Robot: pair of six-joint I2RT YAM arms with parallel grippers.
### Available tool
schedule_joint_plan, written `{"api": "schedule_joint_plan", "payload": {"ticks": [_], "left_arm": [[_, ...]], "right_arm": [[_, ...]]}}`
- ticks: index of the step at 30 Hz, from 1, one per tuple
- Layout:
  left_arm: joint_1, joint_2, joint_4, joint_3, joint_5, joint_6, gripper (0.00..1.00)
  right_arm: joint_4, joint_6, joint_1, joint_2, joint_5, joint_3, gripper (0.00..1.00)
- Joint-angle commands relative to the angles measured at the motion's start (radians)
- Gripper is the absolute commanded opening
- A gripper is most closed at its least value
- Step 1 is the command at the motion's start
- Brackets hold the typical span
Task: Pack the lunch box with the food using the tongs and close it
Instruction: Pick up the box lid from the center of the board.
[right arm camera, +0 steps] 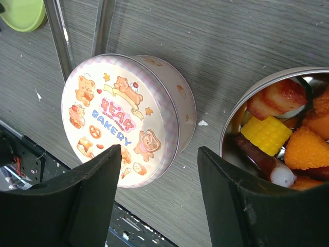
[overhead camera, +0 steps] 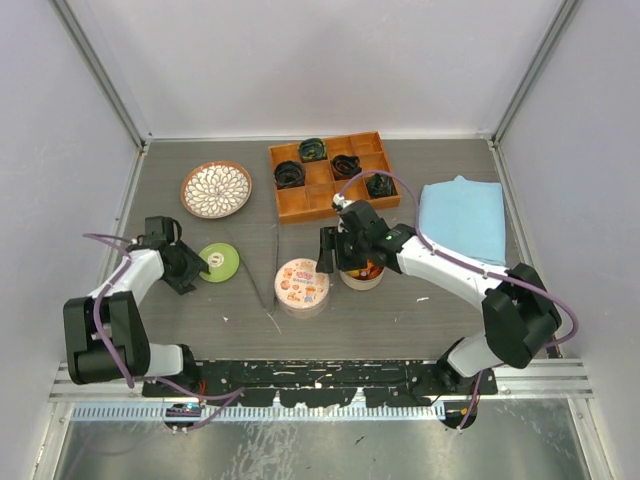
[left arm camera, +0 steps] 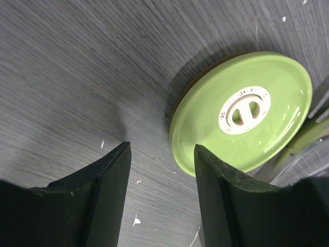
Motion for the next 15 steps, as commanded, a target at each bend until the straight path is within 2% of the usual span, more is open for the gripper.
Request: {"api": "schedule_joint_plan", "payload": {"ticks": [1,10,15], "left_arm": [[0.004,0.052,0.135,-0.001,0.01,0.012,0.51],[0.004,0.114,0.163,-0.036,0.022,0.023,0.28],[0.005,0.084,0.176,-0.083,0.01,0.017,0.09]], "right_arm": [[0.041,0.005,-0.006,-0.054,0.013,0.015,0.66],[0.035,0.014,-0.01,-0.059,0.021,0.003,0.66],[0.025,0.007,-0.015,-0.064,0.034,0.005,0.66]]}}
